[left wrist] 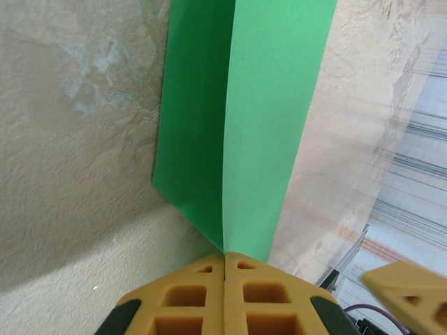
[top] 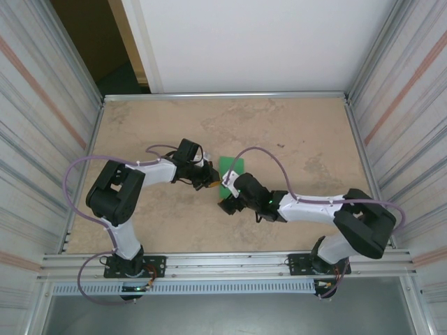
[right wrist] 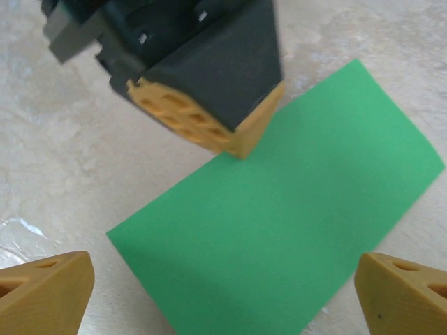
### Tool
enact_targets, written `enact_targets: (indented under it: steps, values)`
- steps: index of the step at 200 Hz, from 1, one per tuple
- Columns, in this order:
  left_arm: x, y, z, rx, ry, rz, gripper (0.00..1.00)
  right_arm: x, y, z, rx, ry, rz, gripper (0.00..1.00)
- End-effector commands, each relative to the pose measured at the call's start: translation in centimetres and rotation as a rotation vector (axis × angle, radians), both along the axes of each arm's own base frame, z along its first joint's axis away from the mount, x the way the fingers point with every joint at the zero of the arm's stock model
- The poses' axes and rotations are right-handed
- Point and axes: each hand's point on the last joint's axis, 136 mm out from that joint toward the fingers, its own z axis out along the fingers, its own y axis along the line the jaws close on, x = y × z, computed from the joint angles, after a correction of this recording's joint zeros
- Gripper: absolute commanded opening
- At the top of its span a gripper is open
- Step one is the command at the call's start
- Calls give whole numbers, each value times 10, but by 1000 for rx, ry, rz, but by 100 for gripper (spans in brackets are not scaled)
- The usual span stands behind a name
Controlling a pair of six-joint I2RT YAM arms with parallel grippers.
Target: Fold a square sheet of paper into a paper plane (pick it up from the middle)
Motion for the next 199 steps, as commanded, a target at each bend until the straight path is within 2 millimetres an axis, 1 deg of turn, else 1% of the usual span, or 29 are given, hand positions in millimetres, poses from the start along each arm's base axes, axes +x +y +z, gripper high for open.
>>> enact_targets:
  steps: [1,18,29,33,42,50,66,88,98,150,199]
  values:
    - [4,-1,19,-30,-12,8,0,5,5,-9,-90,-74,43,93]
    - [4,0,18,-29,-10,8,0,4,9,-16,-107,-77,61,91]
    - [3,0,18,-29,-9,9,0,5,9,-20,-120,-84,55,91]
    - [4,0,18,-29,-9,10,0,6,9,-20,-123,-89,49,90]
    - [3,0,18,-29,-9,9,0,12,5,-20,-142,-111,17,85]
    - [3,0,17,-29,-8,9,0,18,-1,-20,-158,-135,-22,85]
    - [3,0,17,-30,-7,9,0,23,-7,-16,-173,-166,-39,82]
    - [3,0,15,-28,-4,11,0,19,-6,-8,-141,-173,-13,82]
    - [3,1,14,-26,-2,13,0,15,-6,-7,-131,-167,4,79]
    - [0,0,12,-26,3,11,0,10,-1,0,-87,-147,29,70]
    - [-1,0,12,-25,5,11,0,3,4,-7,-73,-87,77,48]
